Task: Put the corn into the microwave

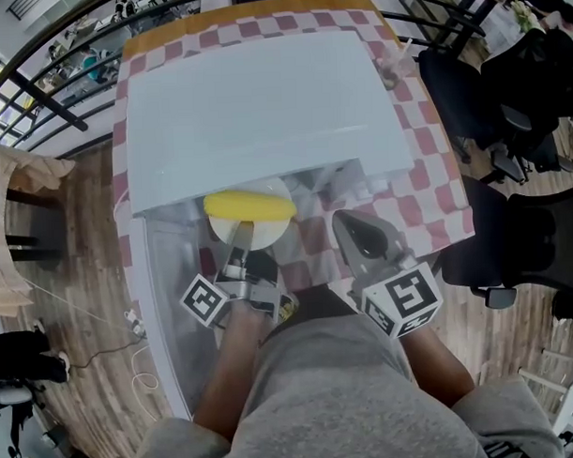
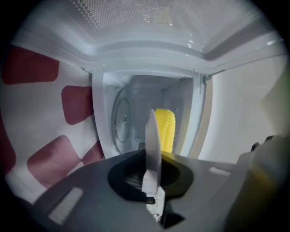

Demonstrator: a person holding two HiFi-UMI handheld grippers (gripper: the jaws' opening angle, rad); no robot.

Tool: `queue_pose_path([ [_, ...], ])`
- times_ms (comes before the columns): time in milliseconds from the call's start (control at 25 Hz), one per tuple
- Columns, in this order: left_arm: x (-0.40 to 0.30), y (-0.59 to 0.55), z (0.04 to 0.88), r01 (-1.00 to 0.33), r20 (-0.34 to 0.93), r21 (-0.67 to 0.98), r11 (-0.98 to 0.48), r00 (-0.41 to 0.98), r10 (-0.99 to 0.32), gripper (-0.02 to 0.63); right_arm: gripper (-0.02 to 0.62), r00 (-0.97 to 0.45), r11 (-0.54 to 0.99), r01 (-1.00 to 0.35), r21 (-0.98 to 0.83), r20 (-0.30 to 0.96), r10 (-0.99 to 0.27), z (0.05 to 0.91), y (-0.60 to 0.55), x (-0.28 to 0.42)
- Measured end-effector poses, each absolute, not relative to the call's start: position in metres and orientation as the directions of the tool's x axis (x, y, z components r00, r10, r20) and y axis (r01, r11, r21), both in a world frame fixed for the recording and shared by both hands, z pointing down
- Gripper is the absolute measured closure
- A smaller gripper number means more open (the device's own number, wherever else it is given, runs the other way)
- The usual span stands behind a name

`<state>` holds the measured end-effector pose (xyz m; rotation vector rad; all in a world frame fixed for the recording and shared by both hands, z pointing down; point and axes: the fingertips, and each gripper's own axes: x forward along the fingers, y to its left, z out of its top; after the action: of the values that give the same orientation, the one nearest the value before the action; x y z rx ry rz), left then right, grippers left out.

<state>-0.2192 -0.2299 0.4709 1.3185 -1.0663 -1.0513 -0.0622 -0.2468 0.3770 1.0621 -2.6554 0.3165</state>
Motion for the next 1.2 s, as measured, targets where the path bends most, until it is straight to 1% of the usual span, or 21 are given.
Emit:
queue_pose_path([
  [280,-0.236,-0.256,0.506,-0.021,0.052,0.999,0.049,0.172,-0.984,0.584,0.598,-0.697,0.711,-0.695,-0.111,0.346,-0.628,0.384,-0.256,-0.067],
  [560,-0.235,-0.274,0.529,-0.012,0.098,0.995,0.098,0.173,-0.980,0.584,0.597,-0.692,0.706,-0.700,-0.110,0.347,-0.633,0.385,-0.268,-0.065],
  [840,-0.234,-0.280,0.533,-0.009,0.096,0.995,0.096,0.167,-0.981,0.583,0.598,-0.699,0.716,-0.690,-0.108,0.356,-0.620,0.389,-0.269,-0.070],
  [960,-0.233,-0.281,0.533,-0.022,0.112,0.994,0.110,0.168,-0.979,0.578,0.597,-0.701,0.718,-0.687,-0.110,0.359,-0.616,0.389,-0.268,-0.072],
  [1200,-0.233,-0.277,0.536,-0.004,0.137,0.990,0.138,0.159,-0.978,0.574,0.598,-0.706,0.724,-0.681,-0.111,0.363,-0.608,0.388,-0.266,-0.077],
])
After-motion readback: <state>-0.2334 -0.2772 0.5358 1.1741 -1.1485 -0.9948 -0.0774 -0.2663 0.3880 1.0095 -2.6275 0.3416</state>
